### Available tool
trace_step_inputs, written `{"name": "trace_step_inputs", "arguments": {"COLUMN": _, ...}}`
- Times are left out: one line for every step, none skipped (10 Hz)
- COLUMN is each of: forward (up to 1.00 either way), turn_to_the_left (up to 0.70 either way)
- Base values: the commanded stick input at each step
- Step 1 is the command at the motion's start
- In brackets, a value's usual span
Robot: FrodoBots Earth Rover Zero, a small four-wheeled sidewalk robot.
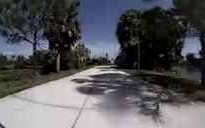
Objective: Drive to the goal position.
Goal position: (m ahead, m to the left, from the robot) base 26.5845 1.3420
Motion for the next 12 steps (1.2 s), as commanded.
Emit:
{"name": "trace_step_inputs", "arguments": {"forward": 0.85, "turn_to_the_left": 0.34}}
{"name": "trace_step_inputs", "arguments": {"forward": 0.85, "turn_to_the_left": 0.1}}
{"name": "trace_step_inputs", "arguments": {"forward": 0.85, "turn_to_the_left": 0.0}}
{"name": "trace_step_inputs", "arguments": {"forward": 0.85, "turn_to_the_left": 0.0}}
{"name": "trace_step_inputs", "arguments": {"forward": 0.85, "turn_to_the_left": 0.0}}
{"name": "trace_step_inputs", "arguments": {"forward": 0.85, "turn_to_the_left": 0.0}}
{"name": "trace_step_inputs", "arguments": {"forward": 0.85, "turn_to_the_left": 0.0}}
{"name": "trace_step_inputs", "arguments": {"forward": 0.85, "turn_to_the_left": 0.0}}
{"name": "trace_step_inputs", "arguments": {"forward": 0.85, "turn_to_the_left": 0.0}}
{"name": "trace_step_inputs", "arguments": {"forward": 0.85, "turn_to_the_left": 0.0}}
{"name": "trace_step_inputs", "arguments": {"forward": 0.85, "turn_to_the_left": 0.0}}
{"name": "trace_step_inputs", "arguments": {"forward": 0.85, "turn_to_the_left": 0.0}}
